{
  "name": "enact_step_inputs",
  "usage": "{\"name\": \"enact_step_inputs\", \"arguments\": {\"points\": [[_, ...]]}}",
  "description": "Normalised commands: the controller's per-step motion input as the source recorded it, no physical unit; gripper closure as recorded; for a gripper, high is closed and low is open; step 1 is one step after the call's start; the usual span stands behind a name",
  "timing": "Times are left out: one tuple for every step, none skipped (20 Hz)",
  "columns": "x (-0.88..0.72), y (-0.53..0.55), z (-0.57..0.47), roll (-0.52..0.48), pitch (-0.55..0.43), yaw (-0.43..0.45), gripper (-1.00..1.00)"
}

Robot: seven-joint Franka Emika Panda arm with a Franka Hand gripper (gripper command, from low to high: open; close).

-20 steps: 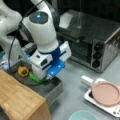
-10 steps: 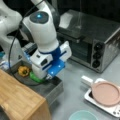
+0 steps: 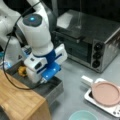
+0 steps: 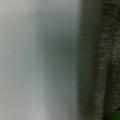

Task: Open the drawer. Pick up the carrot. Put the carrots in the drawer.

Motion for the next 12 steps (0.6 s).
{"name": "enact_step_inputs", "arguments": {"points": [[0.0,-0.22,0.25,-0.085,0.093,0.17,-1.0],[0.02,-0.16,0.28,-0.094,0.12,0.162,-1.0],[0.03,-0.11,0.3,-0.096,0.129,0.162,-1.0],[0.05,-0.05,0.32,-0.105,0.149,0.162,-1.0],[0.08,0.0,0.36,-0.115,0.19,0.153,-1.0],[0.11,0.05,0.4,-0.117,0.219,0.139,-1.0],[0.15,0.09,0.45,-0.117,0.243,0.115,-1.0],[0.18,0.12,0.45,-0.113,0.247,0.1,-1.0],[0.22,0.15,0.45,-0.112,0.273,0.06,-1.0],[0.26,0.18,0.45,-0.113,0.29,0.03,-1.0],[0.28,0.19,0.42,-0.113,0.292,0.02,-1.0],[0.31,0.2,0.39,-0.117,0.306,-0.01,-1.0]]}}
